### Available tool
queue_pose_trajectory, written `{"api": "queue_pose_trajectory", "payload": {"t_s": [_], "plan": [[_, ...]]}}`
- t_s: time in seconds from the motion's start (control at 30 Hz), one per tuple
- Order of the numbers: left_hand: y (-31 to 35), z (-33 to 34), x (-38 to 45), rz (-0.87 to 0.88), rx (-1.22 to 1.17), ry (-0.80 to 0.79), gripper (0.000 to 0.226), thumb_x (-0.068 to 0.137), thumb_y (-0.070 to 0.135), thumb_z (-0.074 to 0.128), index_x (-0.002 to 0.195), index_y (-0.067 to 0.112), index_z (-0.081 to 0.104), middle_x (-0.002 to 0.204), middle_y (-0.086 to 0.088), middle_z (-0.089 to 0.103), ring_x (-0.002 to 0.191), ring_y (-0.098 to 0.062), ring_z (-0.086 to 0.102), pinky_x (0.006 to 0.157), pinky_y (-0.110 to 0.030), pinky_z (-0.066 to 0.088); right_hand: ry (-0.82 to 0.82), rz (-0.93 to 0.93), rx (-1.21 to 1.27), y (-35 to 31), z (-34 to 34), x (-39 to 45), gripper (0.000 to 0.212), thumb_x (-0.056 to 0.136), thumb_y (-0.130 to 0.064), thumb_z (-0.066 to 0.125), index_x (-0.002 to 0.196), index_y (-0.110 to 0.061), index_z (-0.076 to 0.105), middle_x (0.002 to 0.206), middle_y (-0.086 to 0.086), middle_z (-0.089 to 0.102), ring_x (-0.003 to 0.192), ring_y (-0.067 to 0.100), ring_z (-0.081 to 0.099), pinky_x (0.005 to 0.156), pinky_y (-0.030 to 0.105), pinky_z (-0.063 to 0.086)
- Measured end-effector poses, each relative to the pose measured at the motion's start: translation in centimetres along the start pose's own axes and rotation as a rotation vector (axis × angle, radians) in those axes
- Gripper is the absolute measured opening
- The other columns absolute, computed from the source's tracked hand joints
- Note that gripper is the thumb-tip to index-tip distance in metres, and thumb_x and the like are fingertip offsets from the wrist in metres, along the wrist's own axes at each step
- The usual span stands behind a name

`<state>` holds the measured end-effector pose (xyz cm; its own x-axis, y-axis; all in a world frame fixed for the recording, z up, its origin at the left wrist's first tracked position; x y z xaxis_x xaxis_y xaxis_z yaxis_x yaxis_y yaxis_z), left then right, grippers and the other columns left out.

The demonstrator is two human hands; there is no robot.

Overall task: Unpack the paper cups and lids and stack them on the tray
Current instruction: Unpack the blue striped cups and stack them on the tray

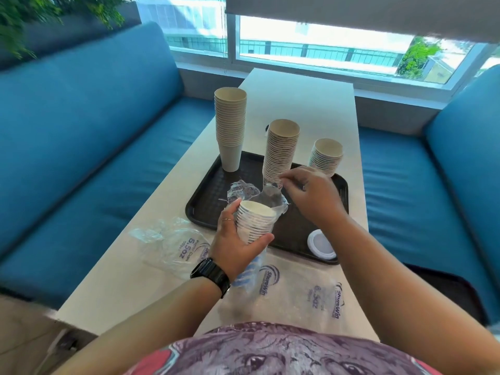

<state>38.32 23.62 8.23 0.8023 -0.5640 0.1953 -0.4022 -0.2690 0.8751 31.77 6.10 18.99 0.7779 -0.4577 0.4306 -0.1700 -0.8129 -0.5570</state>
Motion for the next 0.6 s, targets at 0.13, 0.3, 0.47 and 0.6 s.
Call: {"api": "queue_pose_trajectory", "payload": {"t_s": [0.13, 0.3, 0.47, 0.6], "plan": [[0.3, 0.1, -0.4, 0.002, 0.016, 0.005, 0.099, 0.067, 0.041, 0.088, 0.146, 0.020, 0.032, 0.133, 0.004, 0.042, 0.114, -0.011, 0.052, 0.094, -0.018, 0.040, -0.216, -0.102, 0.020, -3.8, 2.6, -0.9, 0.015, 0.088, -0.030, 0.067, 0.098, -0.023, 0.076, 0.094, -0.009, 0.073, 0.091, 0.008, 0.060, 0.097, 0.039, 0.045], [0.7, 0.4, -0.6, -0.014, 0.018, 0.014, 0.098, 0.068, 0.043, 0.086, 0.146, 0.020, 0.032, 0.140, -0.004, 0.045, 0.115, -0.010, 0.050, 0.092, -0.020, 0.040, -0.410, -0.123, -0.076, -5.8, 3.9, -1.9, 0.019, 0.090, -0.030, 0.066, 0.103, -0.021, 0.075, 0.096, -0.004, 0.072, 0.091, 0.013, 0.063, 0.086, 0.035, 0.050], [1.3, 0.9, -1.0, 0.000, 0.045, 0.024, 0.100, 0.069, 0.046, 0.084, 0.148, 0.020, 0.029, 0.144, -0.005, 0.041, 0.114, -0.006, 0.045, 0.089, -0.018, 0.039, -0.456, -0.076, -0.092, -4.9, 3.7, -2.7, 0.021, 0.091, -0.033, 0.063, 0.103, -0.021, 0.075, 0.096, -0.003, 0.071, 0.091, 0.013, 0.063, 0.086, 0.037, 0.050], [1.3, 1.3, -1.1, 0.000, 0.038, 0.036, 0.101, 0.069, 0.045, 0.085, 0.149, 0.020, 0.028, 0.145, -0.007, 0.040, 0.114, -0.006, 0.045, 0.084, -0.011, 0.039, -0.487, -0.052, -0.080, -4.4, 3.6, -3.6, 0.019, 0.091, -0.032, 0.063, 0.101, -0.020, 0.075, 0.094, -0.004, 0.071, 0.088, 0.012, 0.063, 0.084, 0.037, 0.051]]}}
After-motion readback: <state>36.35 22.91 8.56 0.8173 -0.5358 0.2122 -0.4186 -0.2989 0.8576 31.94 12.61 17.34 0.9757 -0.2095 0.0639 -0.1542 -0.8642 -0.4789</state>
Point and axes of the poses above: each hand's wrist, its own x-axis towards the middle knuckle, its own z-axis out of the palm, y = z × x, the point moved 10 cm from there along x, towards the middle knuckle
